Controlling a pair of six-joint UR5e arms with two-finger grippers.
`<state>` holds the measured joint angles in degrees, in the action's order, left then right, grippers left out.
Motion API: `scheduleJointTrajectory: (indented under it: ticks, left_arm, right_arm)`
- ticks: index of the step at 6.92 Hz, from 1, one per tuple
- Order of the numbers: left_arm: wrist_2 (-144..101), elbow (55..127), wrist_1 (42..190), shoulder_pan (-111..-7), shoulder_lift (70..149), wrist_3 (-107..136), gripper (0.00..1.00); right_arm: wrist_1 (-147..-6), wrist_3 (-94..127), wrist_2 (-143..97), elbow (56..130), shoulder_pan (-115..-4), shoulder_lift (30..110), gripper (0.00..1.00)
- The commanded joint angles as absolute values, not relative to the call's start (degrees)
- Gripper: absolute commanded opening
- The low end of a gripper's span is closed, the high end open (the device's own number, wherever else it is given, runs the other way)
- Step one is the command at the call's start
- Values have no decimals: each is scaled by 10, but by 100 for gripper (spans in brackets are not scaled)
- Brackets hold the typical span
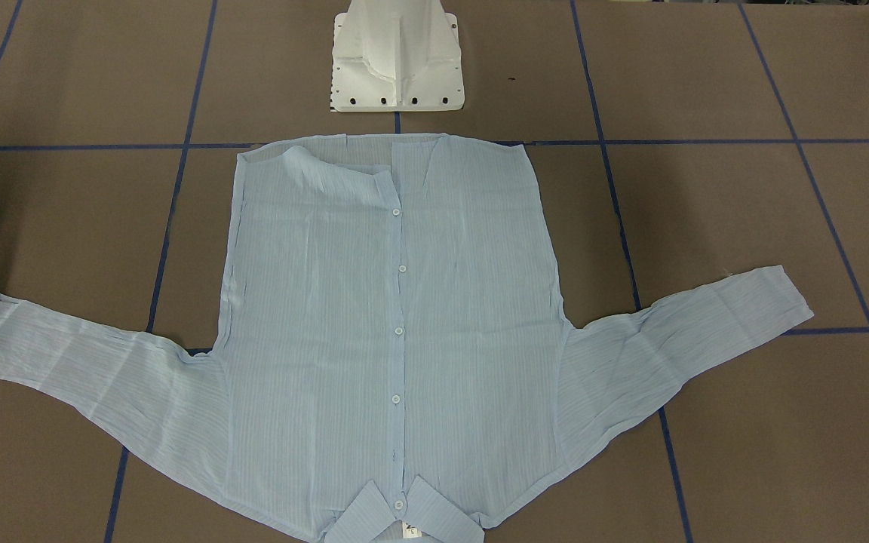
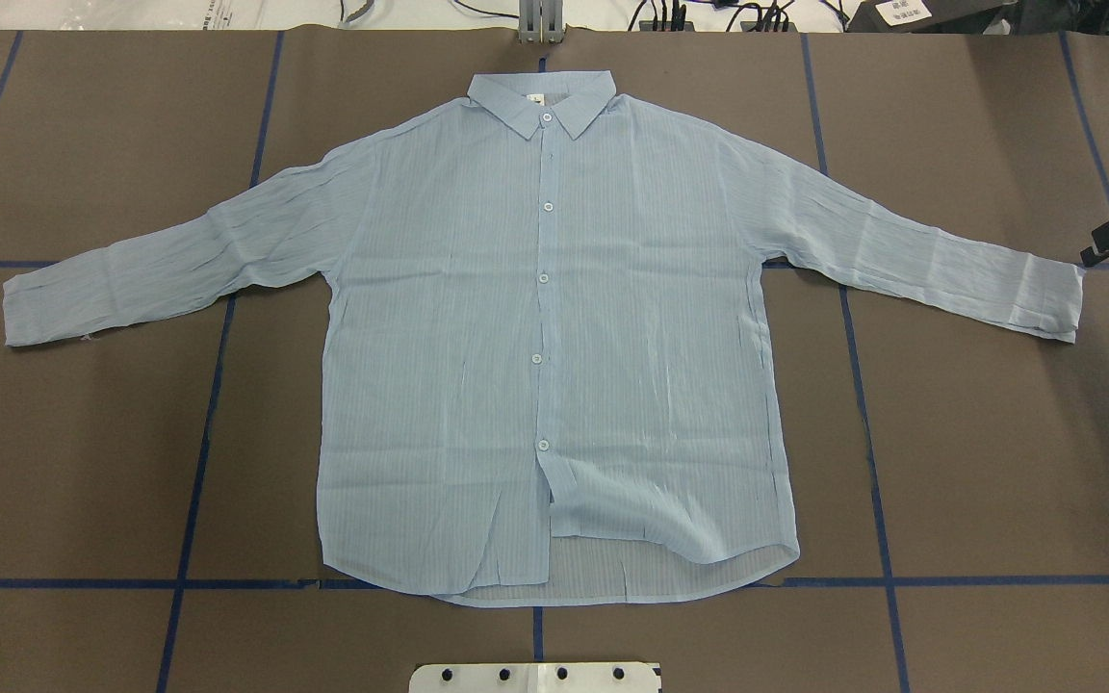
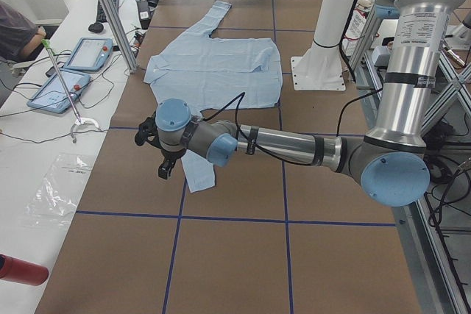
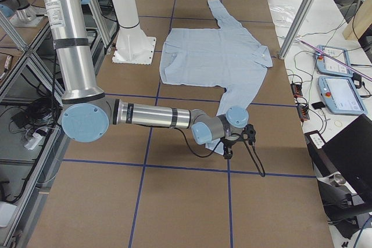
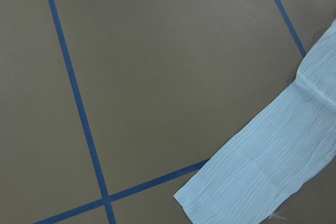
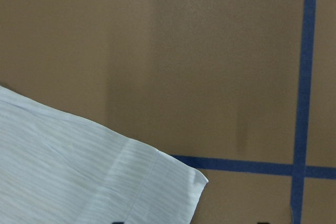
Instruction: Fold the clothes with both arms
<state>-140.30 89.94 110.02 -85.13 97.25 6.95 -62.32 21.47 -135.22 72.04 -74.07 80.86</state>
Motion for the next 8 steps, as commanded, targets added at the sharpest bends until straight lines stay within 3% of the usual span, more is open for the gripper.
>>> scheduleJointTrajectory:
  ticks: [1,7,8]
  left_arm:
    - [-1405,898,1100,-851,976,80,99]
    - [-1402,896,1102,-851,984,80,99]
    - [-1403,896,1102,-851,984,80,99]
  right_arm:
    - [-600,229,-1318,699,-717,797,85]
    - [-602,234,-1310,653,-696,773,82]
    - [-603,237,-1310,653,-696,773,71]
